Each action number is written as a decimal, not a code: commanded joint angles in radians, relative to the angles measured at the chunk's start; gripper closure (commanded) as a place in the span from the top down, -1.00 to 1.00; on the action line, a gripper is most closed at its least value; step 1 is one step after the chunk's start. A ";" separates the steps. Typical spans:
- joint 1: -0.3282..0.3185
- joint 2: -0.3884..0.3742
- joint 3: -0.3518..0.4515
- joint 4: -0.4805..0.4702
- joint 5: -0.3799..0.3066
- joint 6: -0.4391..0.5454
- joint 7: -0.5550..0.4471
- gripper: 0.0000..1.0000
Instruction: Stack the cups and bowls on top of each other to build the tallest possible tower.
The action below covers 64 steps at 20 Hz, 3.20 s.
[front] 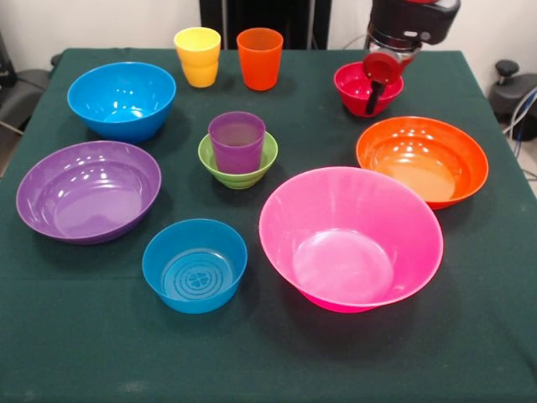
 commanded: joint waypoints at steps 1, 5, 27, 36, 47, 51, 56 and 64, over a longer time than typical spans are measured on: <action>0.008 0.038 0.085 -0.073 -0.032 0.029 0.046 1.00; -0.044 0.014 0.138 -0.038 -0.042 0.005 0.019 -1.00; 0.062 -0.051 -0.085 -0.103 -0.094 0.197 0.044 -1.00; 0.016 -0.189 -0.124 -0.141 -0.192 0.373 -0.021 -1.00; -0.040 -0.204 -0.126 -0.162 -0.279 0.373 -0.086 -1.00; -0.093 -0.215 -0.125 -0.175 -0.330 0.374 -0.133 -1.00; -0.145 -0.224 -0.099 -0.170 -0.381 0.359 -0.153 -1.00; -0.191 -0.213 -0.063 -0.176 -0.432 0.339 -0.132 -1.00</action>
